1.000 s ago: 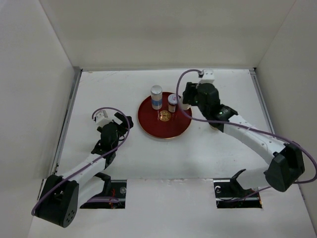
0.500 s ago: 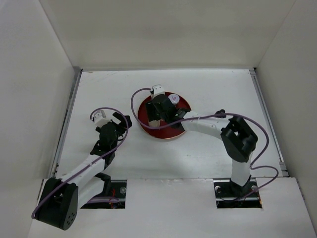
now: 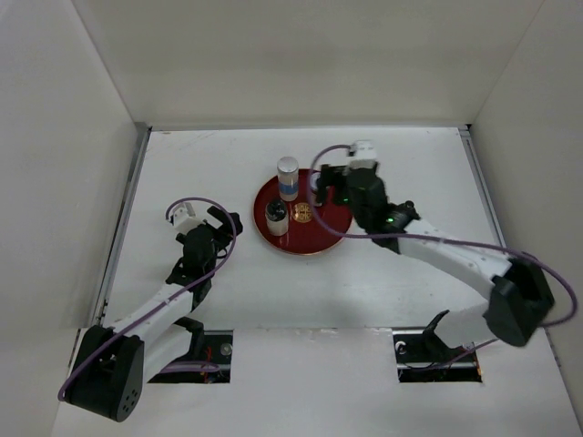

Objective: Organize the condiment bottles

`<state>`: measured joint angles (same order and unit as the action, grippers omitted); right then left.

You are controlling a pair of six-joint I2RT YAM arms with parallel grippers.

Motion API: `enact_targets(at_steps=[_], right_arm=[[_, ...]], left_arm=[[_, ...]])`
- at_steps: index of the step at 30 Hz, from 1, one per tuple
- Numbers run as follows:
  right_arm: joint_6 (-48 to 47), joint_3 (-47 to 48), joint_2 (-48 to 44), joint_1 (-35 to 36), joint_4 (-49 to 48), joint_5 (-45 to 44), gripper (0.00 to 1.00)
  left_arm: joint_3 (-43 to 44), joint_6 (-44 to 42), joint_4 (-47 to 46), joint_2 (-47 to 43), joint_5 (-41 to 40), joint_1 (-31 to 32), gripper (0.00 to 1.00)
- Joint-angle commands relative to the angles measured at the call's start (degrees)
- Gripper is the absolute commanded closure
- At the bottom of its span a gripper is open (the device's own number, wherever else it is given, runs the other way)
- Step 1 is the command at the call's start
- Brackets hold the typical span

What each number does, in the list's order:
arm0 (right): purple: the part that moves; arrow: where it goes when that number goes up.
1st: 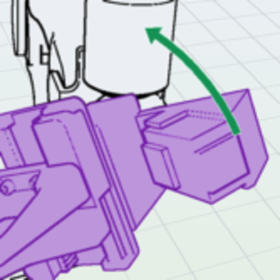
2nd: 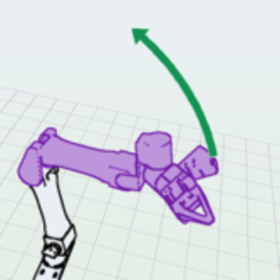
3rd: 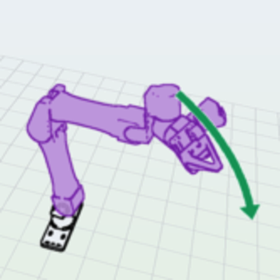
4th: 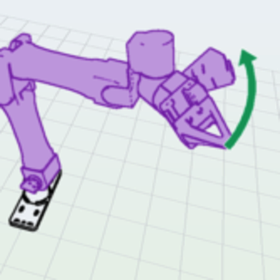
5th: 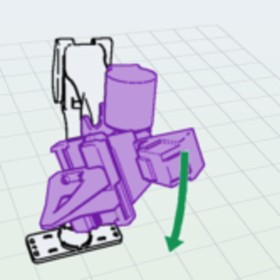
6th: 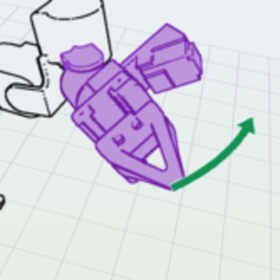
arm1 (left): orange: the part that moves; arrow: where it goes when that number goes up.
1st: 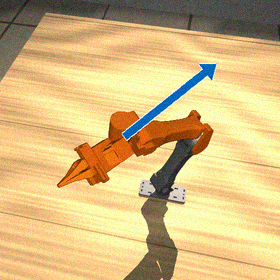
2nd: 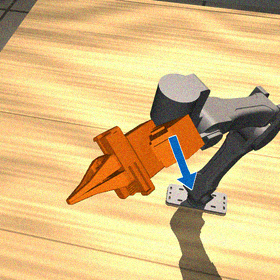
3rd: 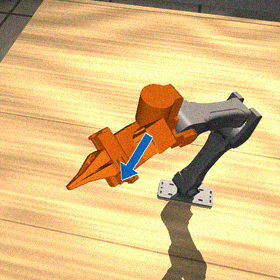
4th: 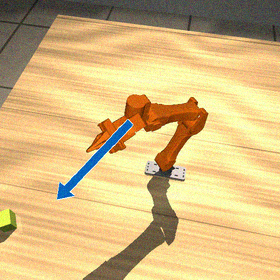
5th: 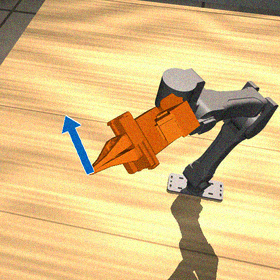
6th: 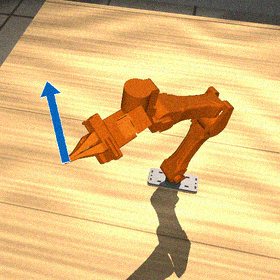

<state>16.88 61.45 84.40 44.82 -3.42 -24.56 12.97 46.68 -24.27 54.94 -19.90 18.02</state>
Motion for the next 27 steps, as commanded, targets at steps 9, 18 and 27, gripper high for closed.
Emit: enact_targets(at_steps=[9,18,27], right_arm=[[11.68,-22.34,-20.16,-20.95,5.26,-18.51,0.0],[13.88,-22.16,-11.2,-23.86,2.9,-11.57,0.0],[11.25,-21.11,-9.33,-22.55,-3.78,-15.86,0.41]], left_arm=[[0.03,1.31,-2.27,1.83,0.47,0.48,0.0],[-0.58,1.4,-1.74,-0.44,0.13,0.13,0.0],[-0.67,0.96,-1.83,-0.62,-0.31,-0.14,0.0]])
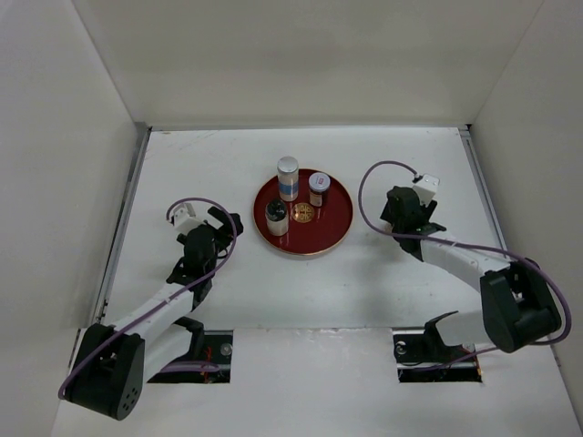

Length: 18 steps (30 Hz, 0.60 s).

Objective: Organize the condiment bottles

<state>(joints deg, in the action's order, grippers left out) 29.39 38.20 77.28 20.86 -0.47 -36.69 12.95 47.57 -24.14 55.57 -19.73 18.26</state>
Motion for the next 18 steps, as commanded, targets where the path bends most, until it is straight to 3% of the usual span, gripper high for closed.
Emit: enact_targets(at_steps=[1,7,13,18], right_arm=[[-2.39,2.41,-3.17,2.72,-6.91,-4.87,0.43],[-6.71,6.35,-8.2,13.08,-6.74,-5.6,0.45],[-5.83,14.09,3.03,22.41,-9.98,3.63,0.44],[-6.09,20.59,14.29,26.63,-11.92,6.19,0.42]], left_arm=[[-0.65,0.07,-1.61,-1.25,-0.49,-0.38,0.0],[-1.0,-0.29,-1.44,-2.58,-1.98,-0.55,0.0],[-0.47,-0.37,-0.82,-1.79,-2.07,-0.64,0.0],[0.23,-0.37,0.94,-1.6,-1.45,-1.08,0.0]])
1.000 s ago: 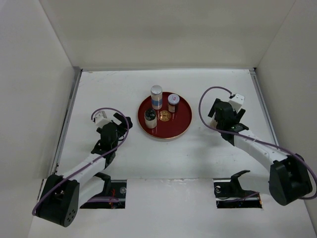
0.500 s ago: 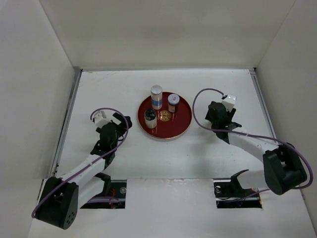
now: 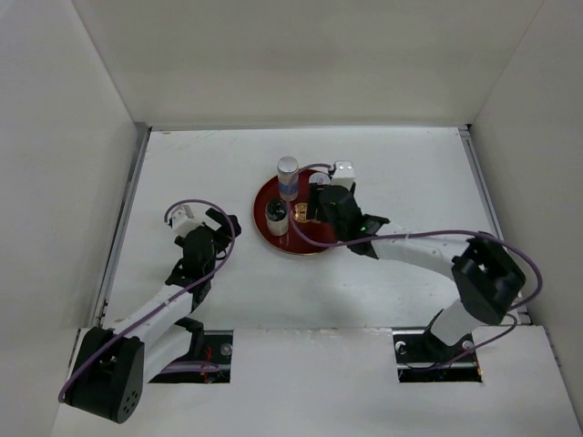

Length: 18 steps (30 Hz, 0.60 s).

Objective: Organize the condiment bottles

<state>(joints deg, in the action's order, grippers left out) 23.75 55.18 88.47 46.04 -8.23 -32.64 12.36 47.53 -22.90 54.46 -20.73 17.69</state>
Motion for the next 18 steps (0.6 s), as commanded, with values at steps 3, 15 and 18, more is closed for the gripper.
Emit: enact_targets(at_steps=[3,15,18], right_arm=[[-0.11,5.11,6.01,2.52,-4.51,2.32,0.41],[0.95,2.83,4.01,3.4,-2.23,1.53,0.0],[-0.19,0.64,-1.52,3.13,-2.76,1.53,0.0]], left_arm=[[0.73,-0.07,0.04,-0.67,-0.19,-1.04,0.0],[1.26,0.37,-0.04,0.73,-0.27,-1.3,0.0],[1.79,0.46,0.48,1.62,0.16,-1.22,0.0]])
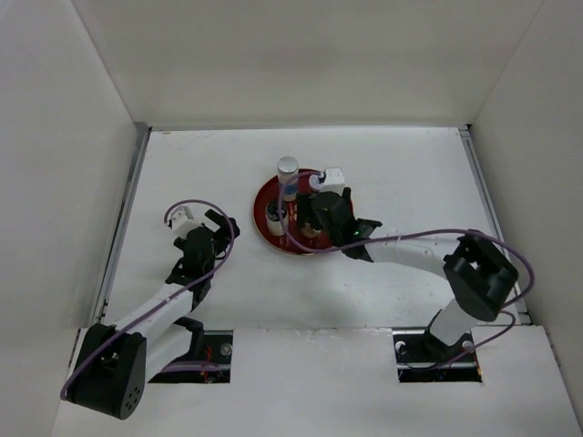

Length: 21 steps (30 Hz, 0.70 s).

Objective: Organize the condiment bottles

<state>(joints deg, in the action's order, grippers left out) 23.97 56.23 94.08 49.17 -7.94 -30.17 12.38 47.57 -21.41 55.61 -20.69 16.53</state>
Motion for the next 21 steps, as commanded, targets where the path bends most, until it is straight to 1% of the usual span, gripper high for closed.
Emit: enact_targets(at_steps=[1,7,12,15,17,19,21], right_arm=[[-1.02,-1.11,-9.07,-0.26,-3.13,-1.03,0.0],[-2.61,-8.75,-21.2,-4.99,-5.06,-3.05,0.0],[-1.56,-15.7,-29.82,-9.83,-5.15,-5.86,0.0],[-0.33,-19.48,-34.04,-13.78,-4.19,-10.24,0.0],[2.39,-21.94,-36.51,-16.94,-2.87,-12.88,0.0],[5.55,-23.61,-37.48,-20.8,-1.47,-12.29,0.0],[7.93,-24.41,-37.39,-23.62,-0.76,-8.61,0.0]], left_arm=[[1.77,0.42,-1.0,0.37,0.12,0.03,0.0],[1.24,0.5,-1.44,-1.11,0.38,0.21,0.0],[0.89,0.33,-2.15,-2.0,0.47,0.47,0.0],[0.89,0.24,-2.23,-2.0,1.09,0.56,0.0],[0.98,0.33,-2.58,-1.57,1.0,0.56,0.0],[1.24,0.42,-2.67,-0.69,1.44,0.65,0.0],[1.07,0.33,-2.85,-0.77,2.05,0.73,0.0]])
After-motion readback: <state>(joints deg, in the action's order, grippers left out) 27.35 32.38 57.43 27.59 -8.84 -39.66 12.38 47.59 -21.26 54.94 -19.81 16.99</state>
